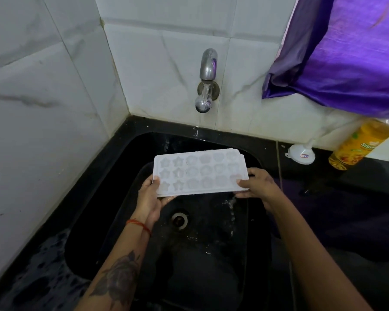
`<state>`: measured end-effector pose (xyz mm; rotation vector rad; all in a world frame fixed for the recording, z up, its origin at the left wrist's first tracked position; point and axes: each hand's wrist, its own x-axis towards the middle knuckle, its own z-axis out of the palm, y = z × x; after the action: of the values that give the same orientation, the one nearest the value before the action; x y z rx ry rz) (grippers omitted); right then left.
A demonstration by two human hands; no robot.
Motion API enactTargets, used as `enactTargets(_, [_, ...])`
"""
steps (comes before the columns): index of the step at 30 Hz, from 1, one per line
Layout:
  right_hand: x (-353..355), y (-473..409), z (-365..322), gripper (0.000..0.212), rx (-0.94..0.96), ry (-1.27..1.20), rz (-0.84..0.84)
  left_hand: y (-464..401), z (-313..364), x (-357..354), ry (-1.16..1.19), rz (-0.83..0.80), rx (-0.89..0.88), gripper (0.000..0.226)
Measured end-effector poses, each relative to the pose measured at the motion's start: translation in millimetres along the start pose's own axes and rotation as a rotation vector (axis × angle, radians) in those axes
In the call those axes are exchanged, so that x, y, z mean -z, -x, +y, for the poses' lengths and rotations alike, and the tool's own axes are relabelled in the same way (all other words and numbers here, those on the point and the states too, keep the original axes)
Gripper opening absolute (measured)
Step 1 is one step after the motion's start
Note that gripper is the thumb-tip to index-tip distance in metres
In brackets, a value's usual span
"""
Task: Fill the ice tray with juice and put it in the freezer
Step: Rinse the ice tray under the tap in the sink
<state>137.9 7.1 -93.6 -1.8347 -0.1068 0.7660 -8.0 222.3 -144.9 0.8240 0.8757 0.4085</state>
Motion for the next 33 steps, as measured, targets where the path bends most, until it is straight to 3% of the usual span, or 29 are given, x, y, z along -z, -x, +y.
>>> enactTargets(6, [2.7,29.5,-19.2,0.018,0.19,-0.001,0.104,13.7,-14.8,6.6,-0.371,-0.023,0.113,0.012])
enactTargets(10, [-4.3,51.3,-30.6,0.014,0.348,0.074,0.109,28.3,-22.7,3.9,-0.416,-0.115,0.266,0.014])
enactTargets(15, [-9.0,72.1,-34.1,0.026,0.527,0.196,0.157,34.1,-26.2,3.1,-0.386,-0.175,0.239,0.038])
enactTargets(18, [-5.9,80.8,-32.2,0.022,0.617,0.273,0.187,34.3,-23.5,5.3,-0.327,-0.213,0.225,0.051])
enactTargets(25, [-3.0,97.1,-31.2,0.033,0.73,0.5,0.308,37.8,-9.3,3.1,-0.233,-0.169,0.082,0.038])
enactTargets(29, [-4.7,105.8,-29.2,0.02,0.885,0.488,0.323,45.1,5.1,-0.1,-0.209,-0.143,-0.092,0.057])
enactTargets(33, [-9.4,110.4,-21.4,0.025,1.065,0.397,0.504,50.3,13.4,5.1,-0.171,-0.163,-0.299,0.079])
